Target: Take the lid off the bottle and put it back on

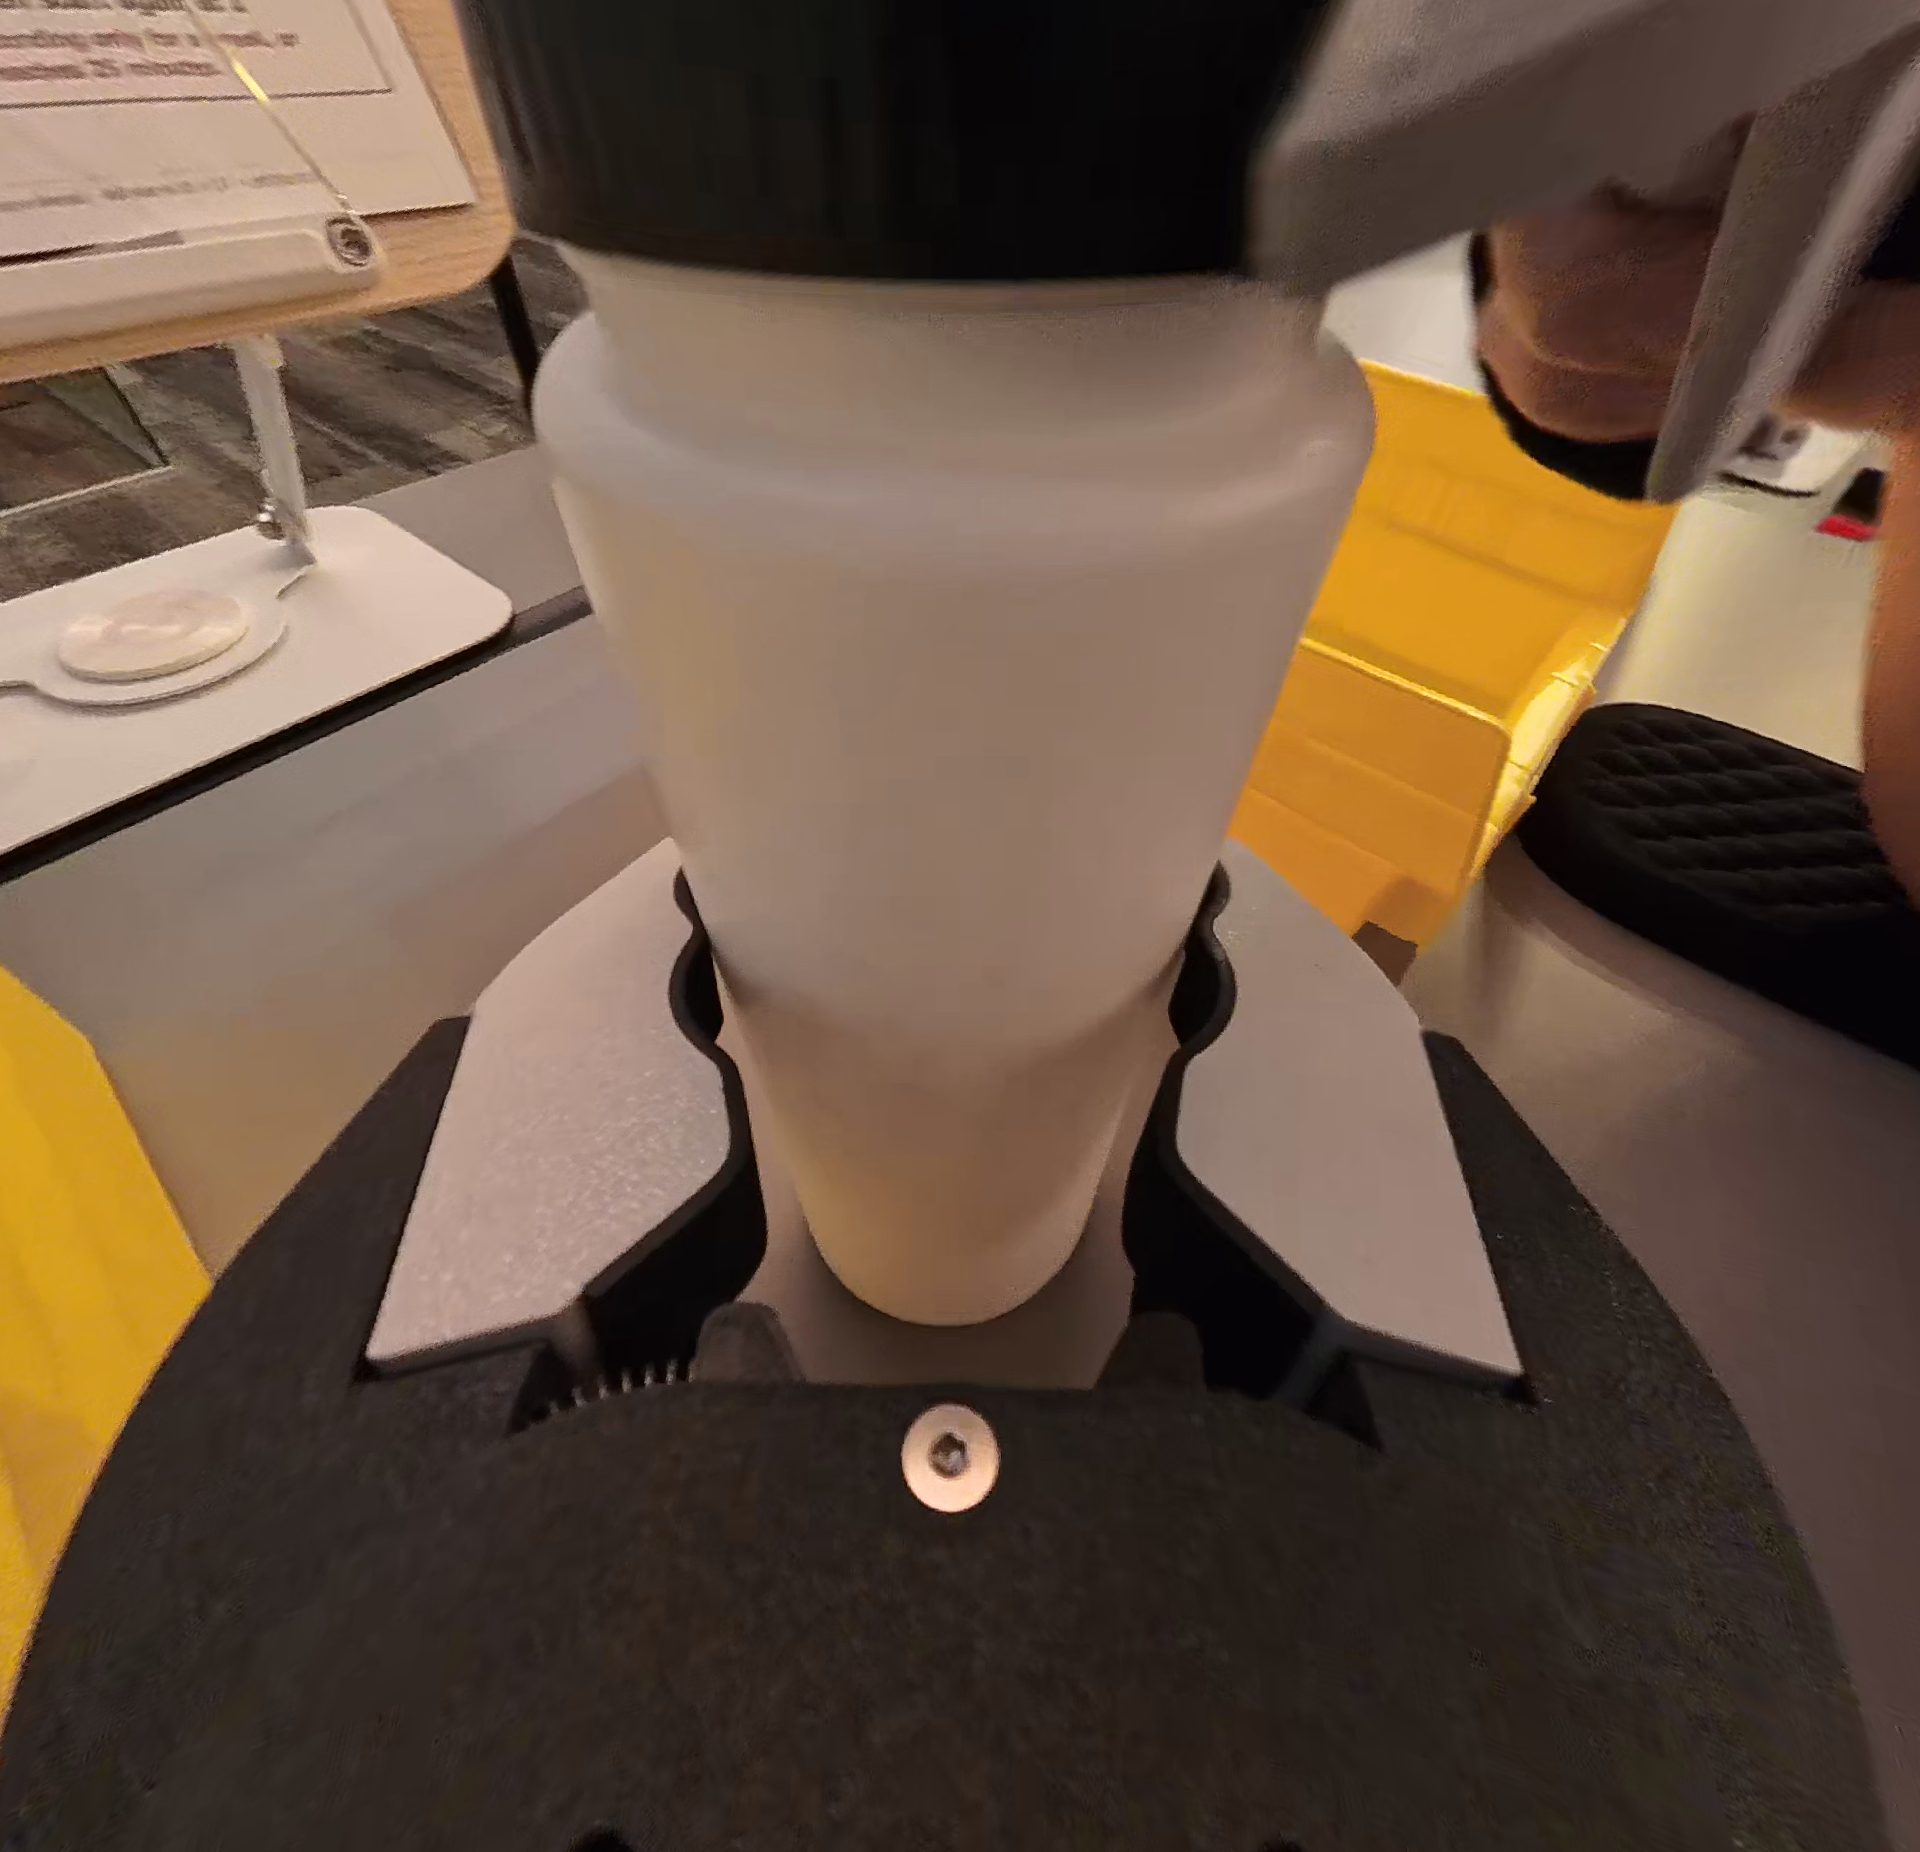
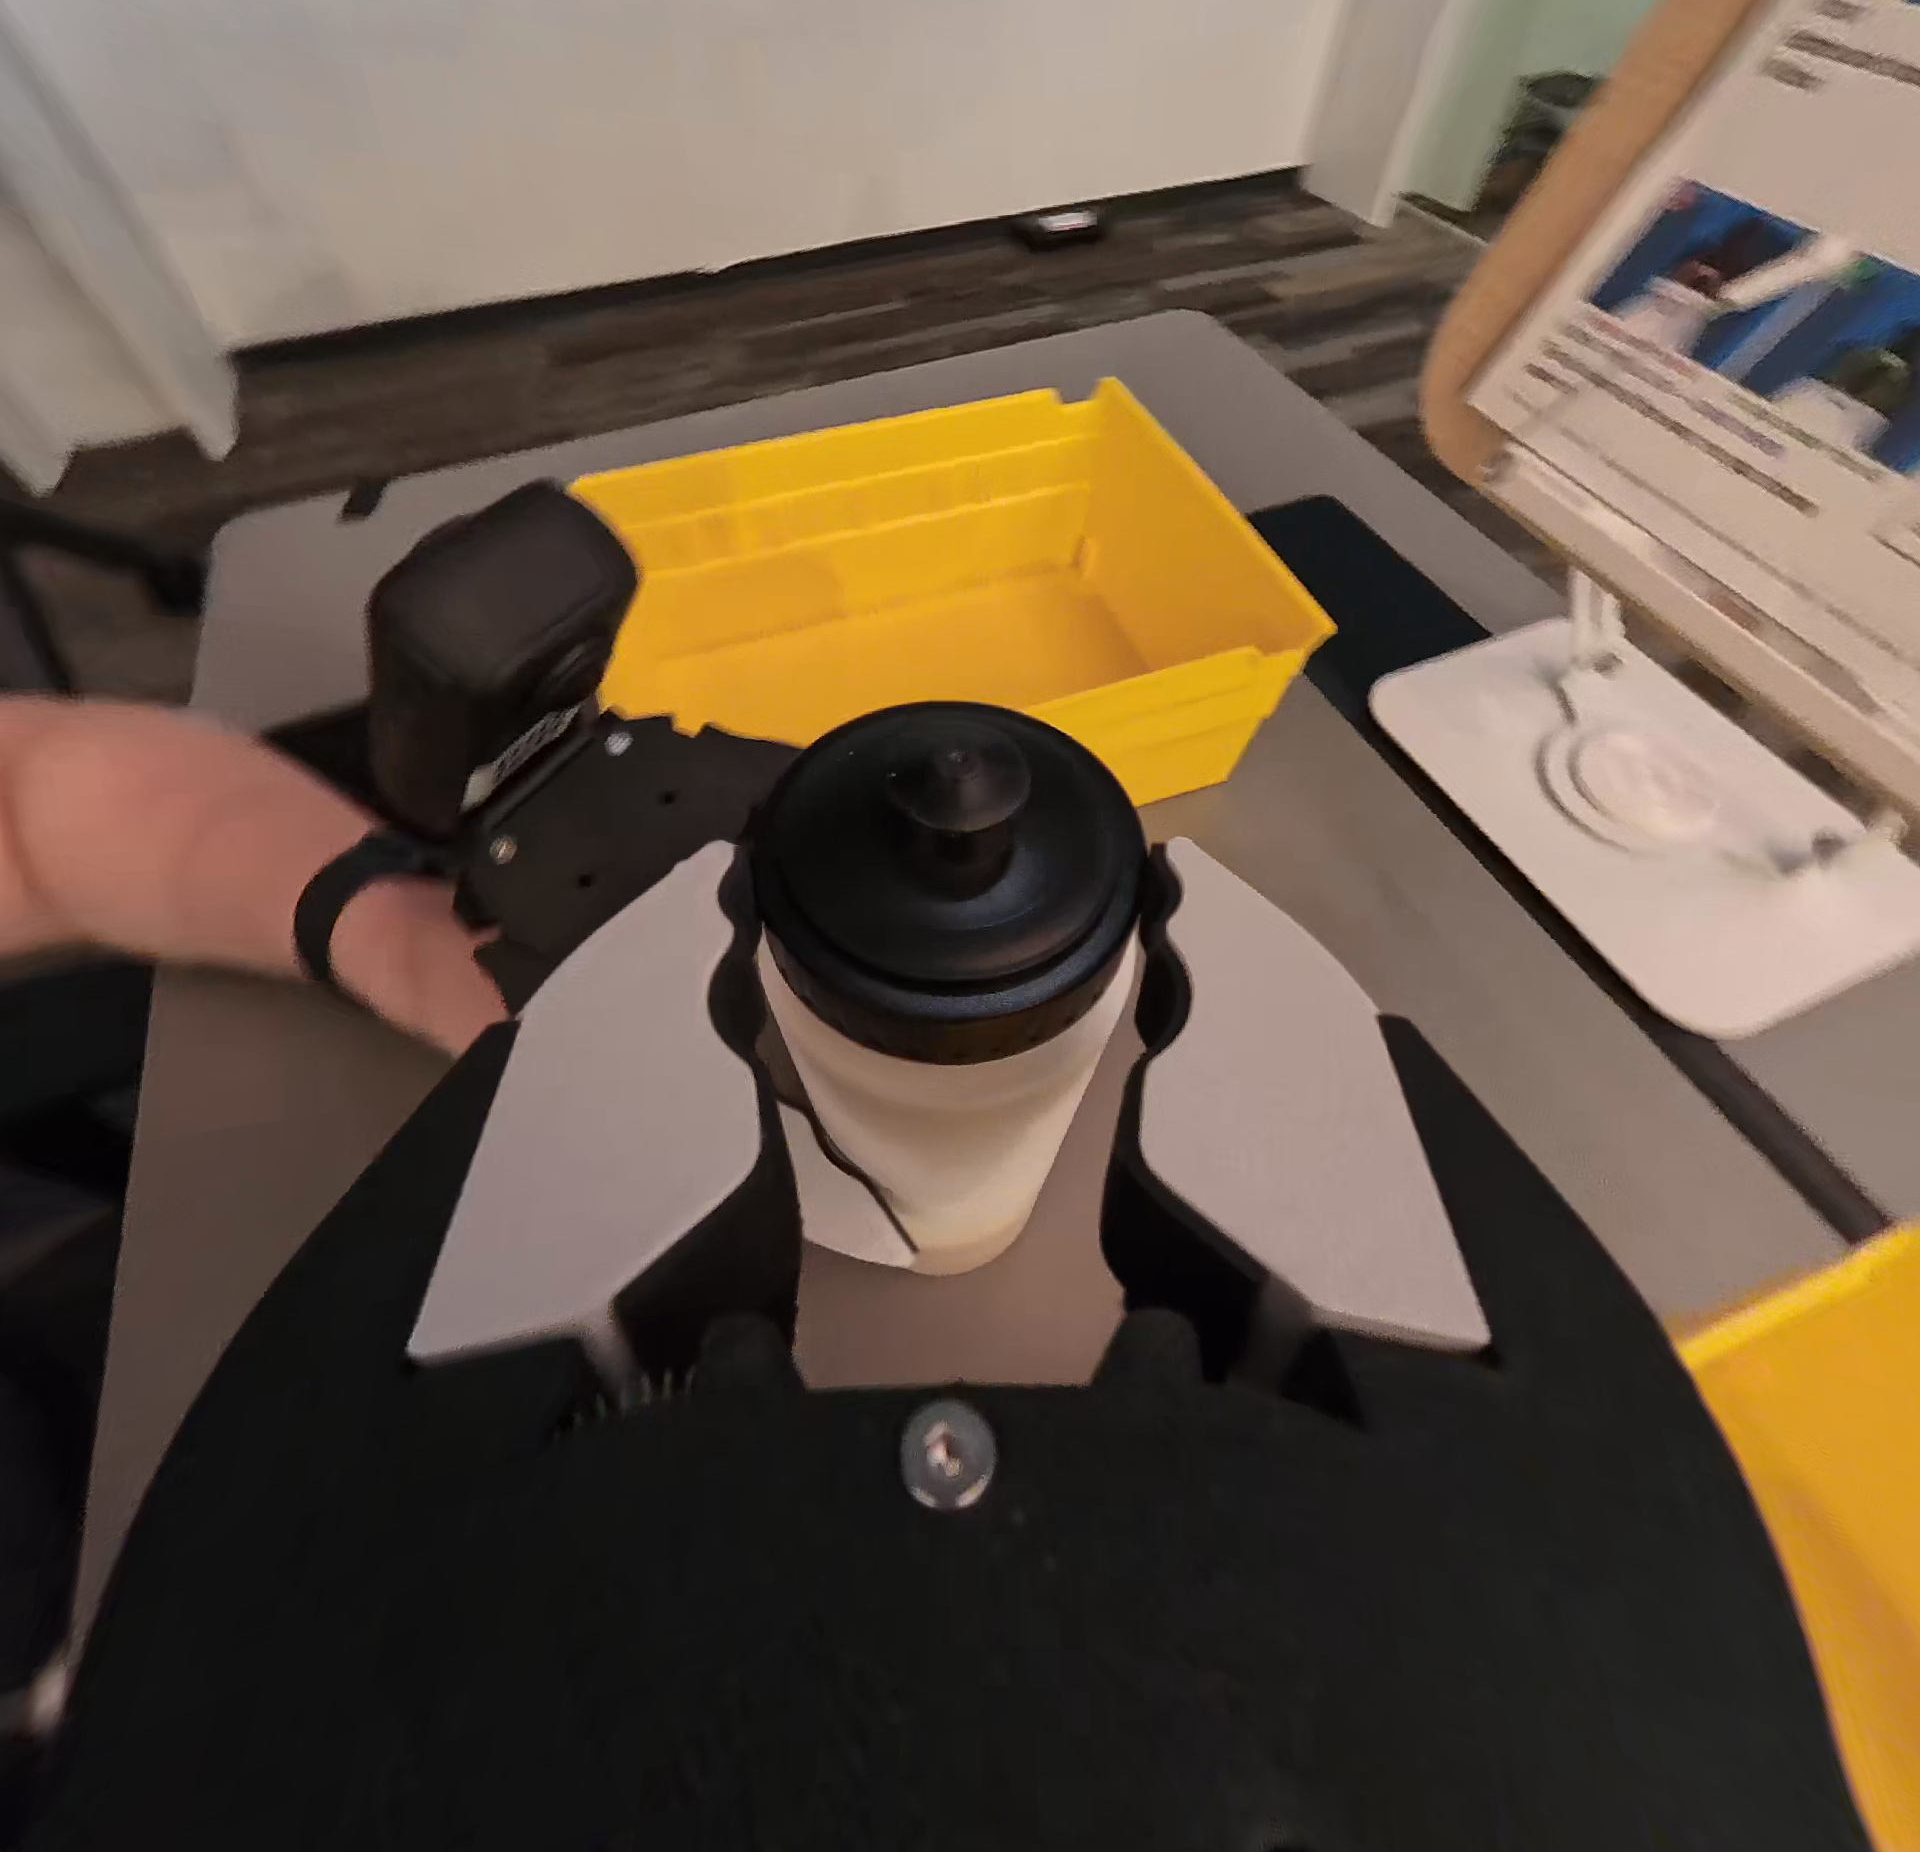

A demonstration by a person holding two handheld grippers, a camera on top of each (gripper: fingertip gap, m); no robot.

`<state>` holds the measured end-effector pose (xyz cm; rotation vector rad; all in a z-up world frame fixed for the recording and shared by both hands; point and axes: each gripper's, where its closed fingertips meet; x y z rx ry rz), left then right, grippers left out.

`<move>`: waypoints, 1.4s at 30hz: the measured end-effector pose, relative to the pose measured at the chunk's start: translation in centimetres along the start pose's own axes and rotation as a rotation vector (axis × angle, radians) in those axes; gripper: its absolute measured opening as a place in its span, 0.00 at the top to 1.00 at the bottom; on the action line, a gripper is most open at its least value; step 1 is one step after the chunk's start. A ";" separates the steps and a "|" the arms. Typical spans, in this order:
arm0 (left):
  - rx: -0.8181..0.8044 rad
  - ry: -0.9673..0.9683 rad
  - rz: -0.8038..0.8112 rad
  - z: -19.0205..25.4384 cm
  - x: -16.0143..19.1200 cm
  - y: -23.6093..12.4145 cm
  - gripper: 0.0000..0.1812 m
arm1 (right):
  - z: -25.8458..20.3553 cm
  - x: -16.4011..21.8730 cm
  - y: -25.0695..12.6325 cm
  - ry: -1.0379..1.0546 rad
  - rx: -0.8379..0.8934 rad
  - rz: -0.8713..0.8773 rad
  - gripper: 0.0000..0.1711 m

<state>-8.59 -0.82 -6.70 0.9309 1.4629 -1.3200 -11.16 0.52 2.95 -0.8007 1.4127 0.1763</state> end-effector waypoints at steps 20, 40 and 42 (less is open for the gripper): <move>0.081 0.030 0.013 1.0 0.0 0.2 0.52 | -0.7 0.1 -0.8 -0.125 -0.131 -0.009 0.59; 0.020 0.030 0.016 0.2 0.0 0.2 0.52 | -0.4 -0.4 -1.4 -0.026 -0.165 0.041 0.54; 0.046 0.040 0.018 0.6 0.0 0.2 0.52 | -0.4 0.1 -1.1 -0.037 -0.190 0.020 0.54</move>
Point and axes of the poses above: each gripper's, where its closed fingertips meet, y out along the fingers, x out of its underside, z = x × y across the jaws, and after that the axes turned 6 degrees about -x, right-handed
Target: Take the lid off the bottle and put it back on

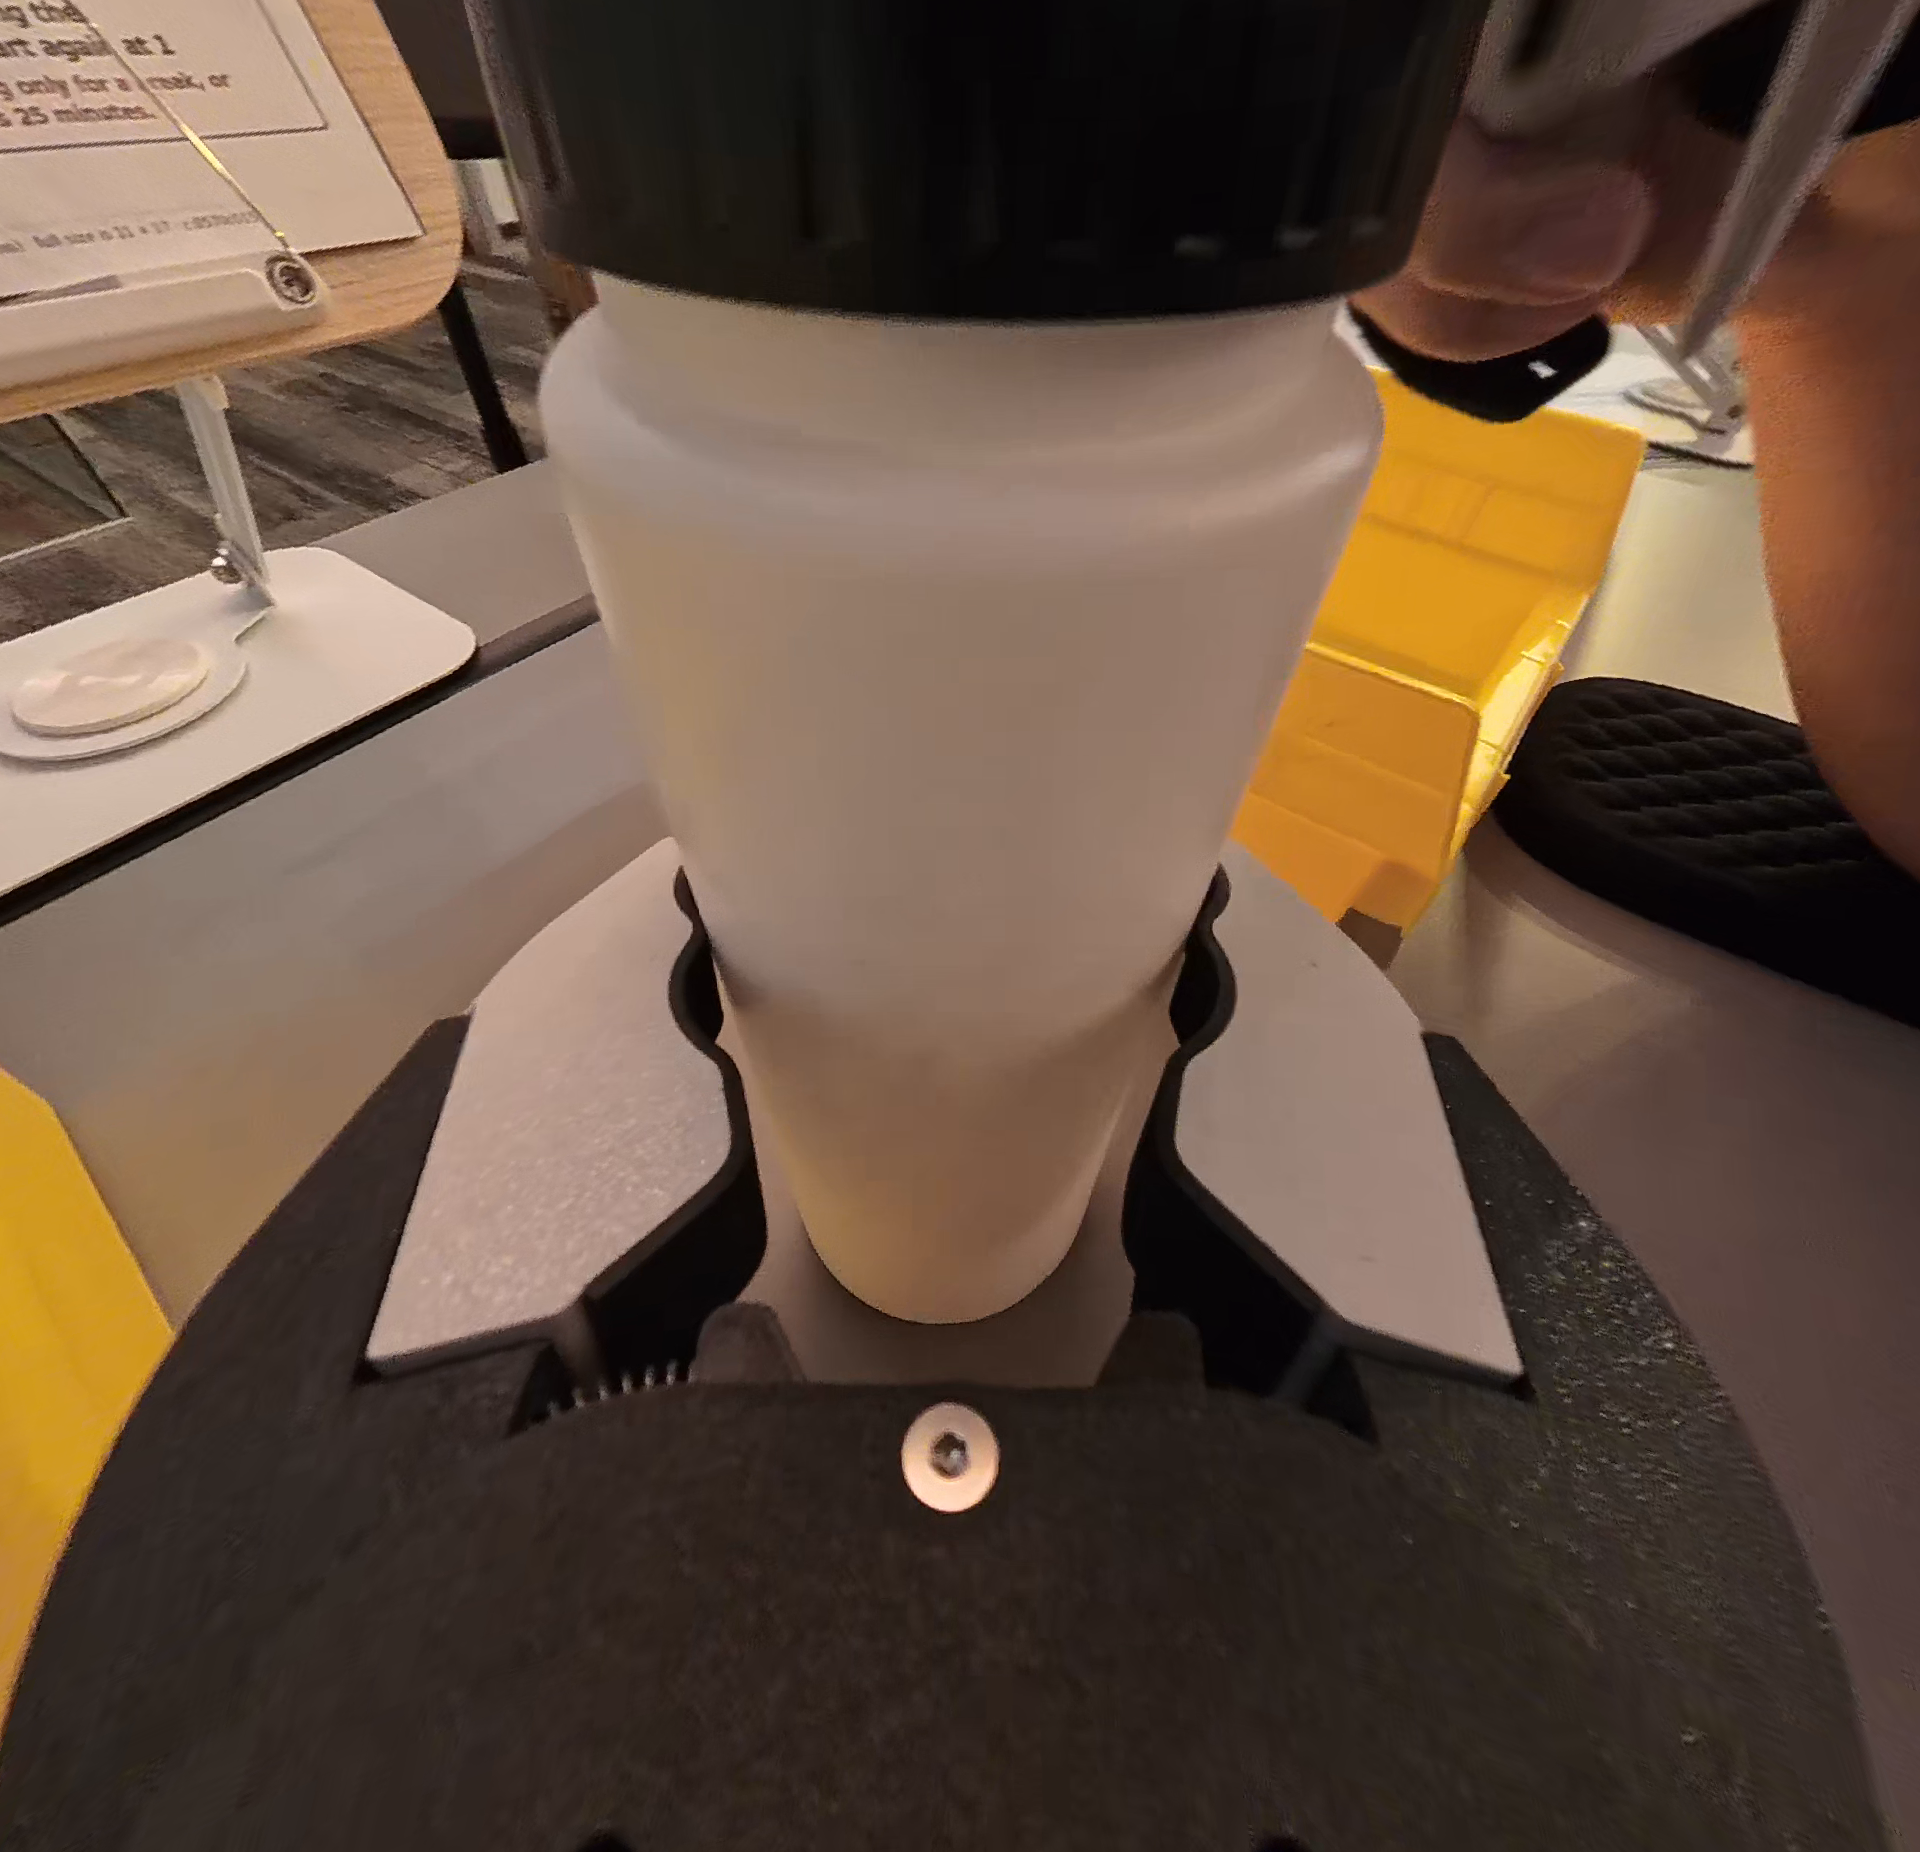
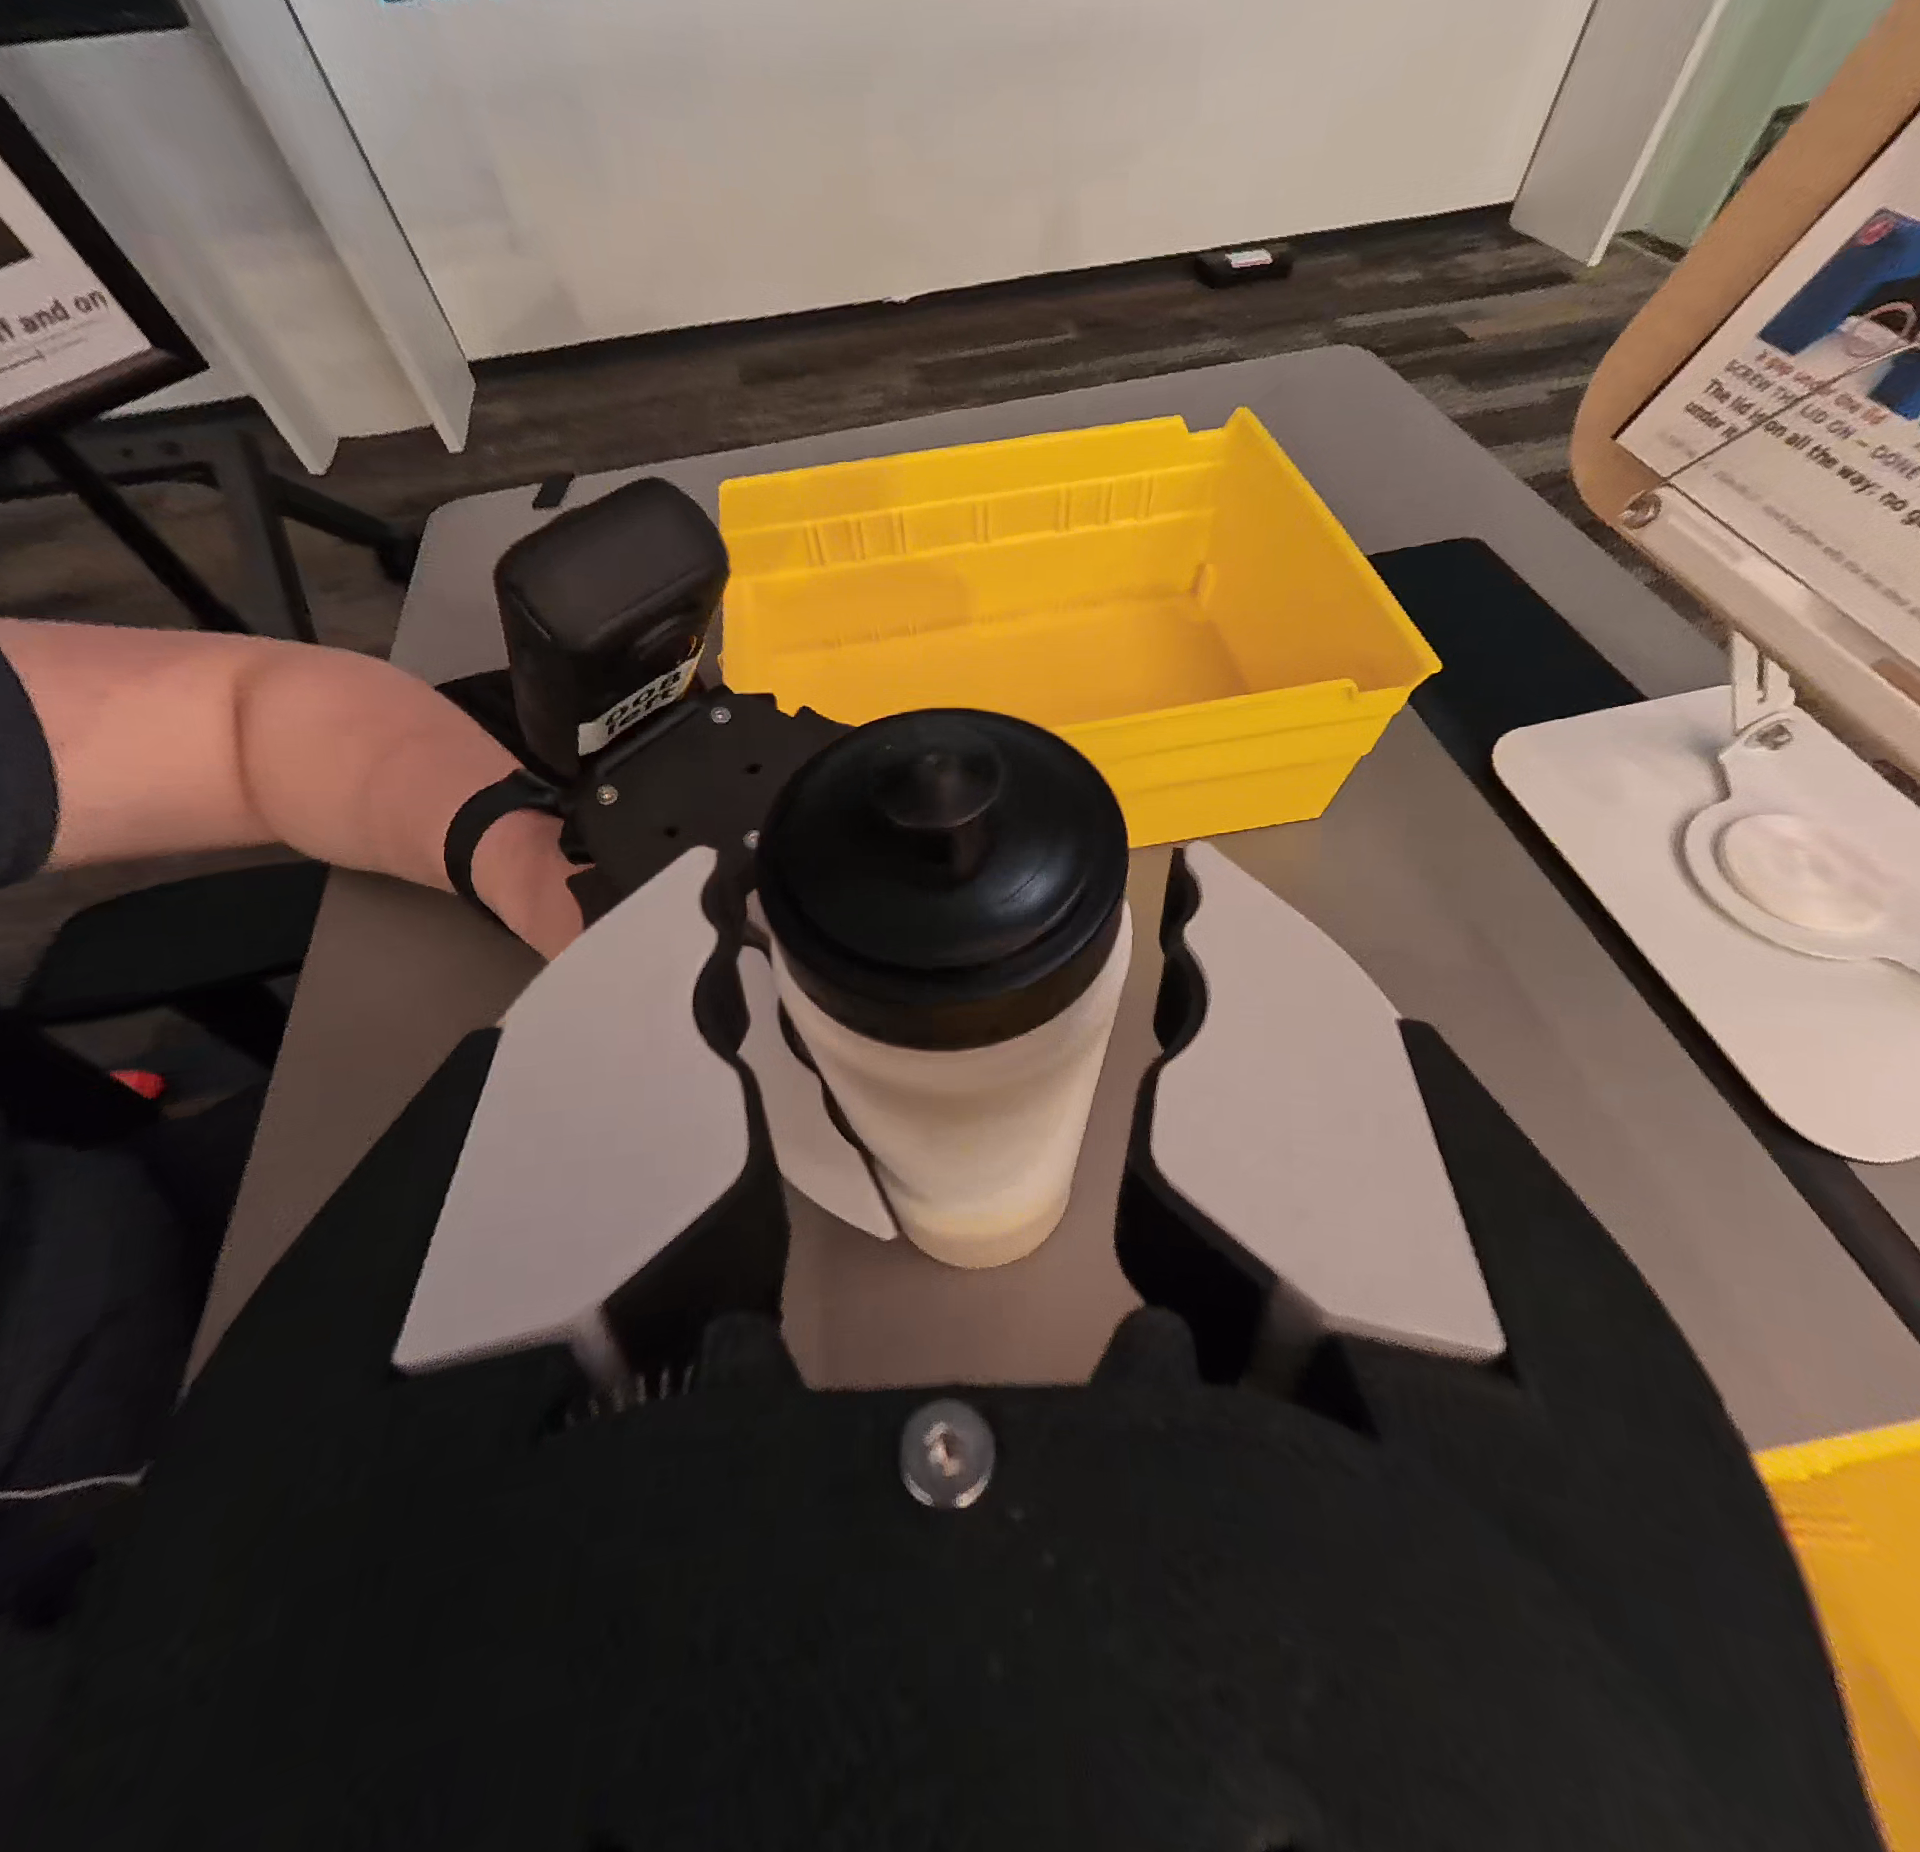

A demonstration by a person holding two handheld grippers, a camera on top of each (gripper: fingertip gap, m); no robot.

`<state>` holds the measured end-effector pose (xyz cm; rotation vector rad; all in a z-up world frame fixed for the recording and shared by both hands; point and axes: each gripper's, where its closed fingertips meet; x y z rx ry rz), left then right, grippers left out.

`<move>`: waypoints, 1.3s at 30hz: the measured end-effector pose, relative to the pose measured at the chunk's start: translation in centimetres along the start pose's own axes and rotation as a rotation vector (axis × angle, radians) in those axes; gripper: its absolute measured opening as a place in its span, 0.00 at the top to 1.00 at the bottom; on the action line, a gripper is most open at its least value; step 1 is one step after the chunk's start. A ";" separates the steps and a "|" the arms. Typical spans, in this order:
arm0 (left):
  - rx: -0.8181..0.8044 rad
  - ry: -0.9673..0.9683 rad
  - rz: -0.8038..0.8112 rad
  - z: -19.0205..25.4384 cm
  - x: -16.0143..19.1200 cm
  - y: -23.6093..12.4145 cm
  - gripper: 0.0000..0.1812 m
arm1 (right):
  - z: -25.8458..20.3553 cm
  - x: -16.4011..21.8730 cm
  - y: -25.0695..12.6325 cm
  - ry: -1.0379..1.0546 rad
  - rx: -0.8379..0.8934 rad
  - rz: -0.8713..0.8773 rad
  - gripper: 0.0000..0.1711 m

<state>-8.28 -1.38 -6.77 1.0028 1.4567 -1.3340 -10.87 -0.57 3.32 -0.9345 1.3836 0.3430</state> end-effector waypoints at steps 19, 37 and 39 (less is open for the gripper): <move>-0.082 -0.039 -0.022 -1.2 0.2 -0.3 0.53 | 0.1 -0.1 0.4 -0.051 0.116 -0.043 0.53; -0.138 -0.084 -0.035 -1.9 0.3 -0.8 0.53 | 0.9 -0.6 2.6 -0.043 0.382 0.057 0.57; -0.140 -0.079 -0.031 -1.9 0.3 -0.8 0.52 | 0.8 -0.5 2.7 -0.082 0.372 0.020 0.57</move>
Point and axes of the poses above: each gripper's, where its closed fingertips meet, y out along the fingers, x out of its underside, z = x × y across the jaws, and after that the axes turned 6 degrees about -x, right-handed
